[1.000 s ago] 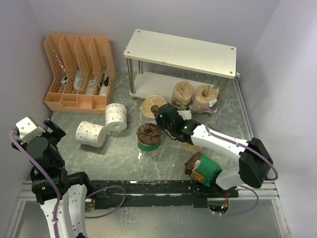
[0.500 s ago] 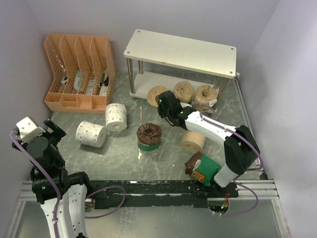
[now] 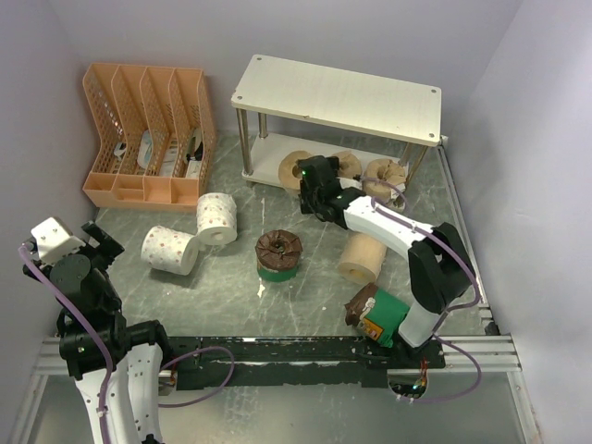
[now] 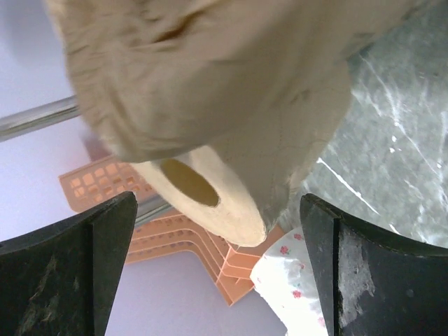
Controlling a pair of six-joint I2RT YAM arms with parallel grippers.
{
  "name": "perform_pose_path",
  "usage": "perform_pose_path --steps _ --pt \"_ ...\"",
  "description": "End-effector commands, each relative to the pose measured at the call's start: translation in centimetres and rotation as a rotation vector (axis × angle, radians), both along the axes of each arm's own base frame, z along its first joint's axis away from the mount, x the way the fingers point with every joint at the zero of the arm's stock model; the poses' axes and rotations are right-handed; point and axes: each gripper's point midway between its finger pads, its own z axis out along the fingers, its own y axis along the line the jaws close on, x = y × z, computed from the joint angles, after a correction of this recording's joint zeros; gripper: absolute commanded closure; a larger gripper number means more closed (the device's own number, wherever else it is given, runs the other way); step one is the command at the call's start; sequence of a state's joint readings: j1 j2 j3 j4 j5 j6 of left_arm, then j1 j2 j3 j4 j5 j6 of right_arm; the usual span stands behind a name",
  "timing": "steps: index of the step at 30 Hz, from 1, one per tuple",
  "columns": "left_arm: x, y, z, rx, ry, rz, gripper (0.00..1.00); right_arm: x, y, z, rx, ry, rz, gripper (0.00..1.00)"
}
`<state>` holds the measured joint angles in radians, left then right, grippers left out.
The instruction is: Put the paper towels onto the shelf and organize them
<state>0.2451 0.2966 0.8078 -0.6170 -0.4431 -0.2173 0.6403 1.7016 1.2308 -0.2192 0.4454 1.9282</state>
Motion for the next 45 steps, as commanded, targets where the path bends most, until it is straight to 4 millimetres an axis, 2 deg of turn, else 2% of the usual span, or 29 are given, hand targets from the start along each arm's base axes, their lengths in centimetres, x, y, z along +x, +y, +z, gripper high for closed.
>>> perform_pose_path --steps 1,4,6,10,12,14,16,18,23,25,28,31,34,37,42,45 --pt "0.4 0.1 0.4 0.005 -0.025 0.001 0.06 1.4 -0.6 5.1 -0.058 -0.188 0.004 0.00" --pt "0.4 0.1 0.4 0.005 -0.025 0.001 0.06 1.2 0.1 9.0 -0.182 -0.348 0.072 0.00" --pt "0.3 0.1 0.5 0.006 -0.030 0.003 0.05 0.1 1.2 11.9 -0.332 -0.456 0.143 0.00" --pt "0.3 0.1 0.5 0.008 -0.034 0.003 0.06 -4.7 3.1 15.3 -0.748 -0.586 0.236 0.00" --pt "0.3 0.1 0.6 0.007 -0.036 0.003 0.05 -6.8 4.9 15.8 -0.906 -0.671 0.370 0.00" --pt "0.2 0.1 0.6 0.008 -0.039 0.001 0.05 -9.3 6.8 14.8 -1.058 -0.762 0.550 0.00" --pt "0.2 0.1 0.6 0.010 -0.039 0.003 0.06 -11.4 7.5 13.7 -1.199 -0.804 0.702 0.00" --pt "0.2 0.1 0.6 0.011 -0.040 0.001 0.06 -12.5 7.3 11.8 -1.330 -0.750 0.846 0.00" --pt "0.1 0.0 0.6 0.012 -0.042 -0.001 0.05 -15.8 4.7 7.5 -1.673 -0.488 1.124 0.02" --pt "0.2 0.0 0.7 0.011 -0.044 -0.005 0.05 -16.8 1.9 7.1 -1.900 -0.331 1.096 0.04" --pt "0.3 -0.2 0.7 0.010 -0.043 -0.012 0.05 -16.6 -3.2 6.1 -2.051 -0.029 1.043 0.06" --pt "0.3 -0.3 0.7 0.008 -0.042 -0.019 0.06 -17.4 -6.3 6.3 -2.034 0.102 1.036 0.08" --pt "0.4 -0.4 0.7 0.008 -0.046 -0.028 0.05 -18.9 -7.9 7.0 -1.919 0.091 1.039 0.09" --pt "0.5 -0.7 0.8 0.009 -0.052 -0.042 0.06 -19.9 -10.3 7.5 -1.867 0.130 1.017 0.12" --pt "0.7 -1.2 0.9 0.008 -0.054 -0.071 0.06 -20.9 -11.0 5.5 -1.739 0.130 1.104 0.17" --pt "0.9 -1.4 0.8 0.007 -0.053 -0.083 0.06 -20.3 -11.5 4.4 -1.671 0.133 1.144 0.20"
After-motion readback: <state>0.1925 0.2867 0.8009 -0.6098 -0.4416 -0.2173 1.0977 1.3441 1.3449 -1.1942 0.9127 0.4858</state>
